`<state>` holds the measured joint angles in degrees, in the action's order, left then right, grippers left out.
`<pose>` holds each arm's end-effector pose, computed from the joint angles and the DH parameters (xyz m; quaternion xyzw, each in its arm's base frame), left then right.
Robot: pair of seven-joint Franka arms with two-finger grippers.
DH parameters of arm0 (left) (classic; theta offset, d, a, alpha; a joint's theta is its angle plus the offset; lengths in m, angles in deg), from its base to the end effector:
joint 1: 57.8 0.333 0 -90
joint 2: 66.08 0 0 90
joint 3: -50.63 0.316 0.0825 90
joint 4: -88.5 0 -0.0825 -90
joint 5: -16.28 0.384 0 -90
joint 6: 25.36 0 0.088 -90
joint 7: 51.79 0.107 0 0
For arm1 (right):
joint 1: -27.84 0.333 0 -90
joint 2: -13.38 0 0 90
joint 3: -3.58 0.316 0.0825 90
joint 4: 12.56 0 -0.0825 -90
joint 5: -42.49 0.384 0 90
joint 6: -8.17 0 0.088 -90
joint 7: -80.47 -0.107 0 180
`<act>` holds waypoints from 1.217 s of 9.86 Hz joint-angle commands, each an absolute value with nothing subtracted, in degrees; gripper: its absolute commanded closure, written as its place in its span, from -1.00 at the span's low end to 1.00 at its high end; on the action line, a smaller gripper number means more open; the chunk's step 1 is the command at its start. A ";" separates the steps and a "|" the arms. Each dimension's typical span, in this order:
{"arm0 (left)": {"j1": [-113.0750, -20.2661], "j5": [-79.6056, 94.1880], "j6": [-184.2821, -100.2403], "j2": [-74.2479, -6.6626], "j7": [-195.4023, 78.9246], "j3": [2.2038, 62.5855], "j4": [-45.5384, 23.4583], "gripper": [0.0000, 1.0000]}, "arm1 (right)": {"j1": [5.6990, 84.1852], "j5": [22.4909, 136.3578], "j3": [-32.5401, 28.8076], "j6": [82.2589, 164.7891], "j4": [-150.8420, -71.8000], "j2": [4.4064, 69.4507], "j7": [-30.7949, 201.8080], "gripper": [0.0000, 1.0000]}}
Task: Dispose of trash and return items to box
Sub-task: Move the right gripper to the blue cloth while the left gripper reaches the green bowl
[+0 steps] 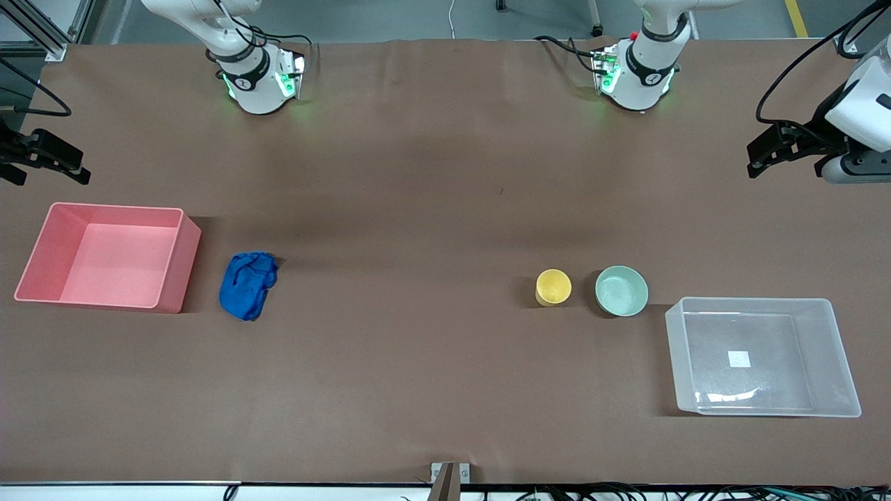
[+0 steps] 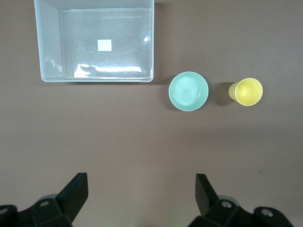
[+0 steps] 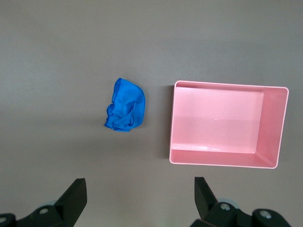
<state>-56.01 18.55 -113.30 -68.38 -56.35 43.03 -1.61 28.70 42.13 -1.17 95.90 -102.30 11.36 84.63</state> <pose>0.5362 -0.0518 0.6423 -0.9997 0.0101 -0.0030 0.0223 0.5384 -0.0382 0.6424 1.0000 0.0023 -0.0001 0.0017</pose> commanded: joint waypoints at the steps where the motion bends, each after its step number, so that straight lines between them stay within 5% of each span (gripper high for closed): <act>1: -55.77 17.43 -113.52 -67.66 -56.27 43.25 -2.29 -1.00 | 28.11 42.31 -0.72 96.32 -103.35 10.83 84.96 -1.00; 6: -55.86 17.51 -114.21 -60.91 -56.61 43.16 1.75 -1.00 | 28.19 42.31 -0.81 99.90 -107.11 11.00 84.96 -1.00; 9: -55.95 17.43 -123.85 -58.00 -58.28 43.16 -3.06 -1.00 | 28.46 42.31 -0.72 110.70 -115.37 12.83 84.87 -0.99; 12: -55.86 17.43 -135.89 -55.28 -64.51 43.16 -11.24 -1.00 | 28.90 42.31 -0.72 117.66 -116.19 22.31 84.43 -0.97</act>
<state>-56.00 18.54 -131.48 -56.33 -62.34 43.09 -6.41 28.81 42.13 -0.97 115.47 -116.49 18.59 84.63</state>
